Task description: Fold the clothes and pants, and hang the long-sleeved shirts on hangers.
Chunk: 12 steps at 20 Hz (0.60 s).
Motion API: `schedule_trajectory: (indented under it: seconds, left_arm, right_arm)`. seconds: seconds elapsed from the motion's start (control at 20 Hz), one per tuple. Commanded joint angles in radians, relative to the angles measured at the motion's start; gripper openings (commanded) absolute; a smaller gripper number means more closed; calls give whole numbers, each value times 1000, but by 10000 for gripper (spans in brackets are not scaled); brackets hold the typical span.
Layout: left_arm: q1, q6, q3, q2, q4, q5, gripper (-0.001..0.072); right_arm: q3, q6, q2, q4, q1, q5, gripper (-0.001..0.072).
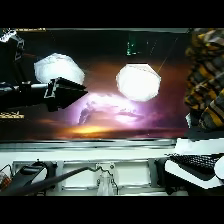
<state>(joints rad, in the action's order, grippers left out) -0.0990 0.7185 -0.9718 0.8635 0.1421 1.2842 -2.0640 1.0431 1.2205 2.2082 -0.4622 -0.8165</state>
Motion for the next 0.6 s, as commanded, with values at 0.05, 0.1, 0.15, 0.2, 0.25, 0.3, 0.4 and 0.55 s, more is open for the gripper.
schedule_trajectory:
  seconds: [0.05,0.1,0.15,0.2,0.25,0.3,0.4,0.55]
  left_arm:
    - [1,0,0,2,8,-23,283]
    - [1,0,0,2,8,-27,283]
    - [1,0,0,2,8,-37,283]
    - [1,0,0,2,8,-50,282]
    - [1,0,0,2,8,-68,283]
    - [1,0,0,2,7,-92,282]
    - [1,0,0,2,6,-135,283]
    - [1,0,0,2,-9,-167,283]
  right_arm:
    - [-1,120,-4,45,-200,18,62]
    - [-1,151,-4,45,-240,31,62]
    - [2,187,-3,44,-284,47,62]
    - [2,224,1,44,-322,52,62]
    - [3,255,6,42,-360,51,62]
    - [4,282,14,38,-394,50,62]
    - [4,325,31,34,-444,59,62]
    - [4,370,49,27,-484,111,61]
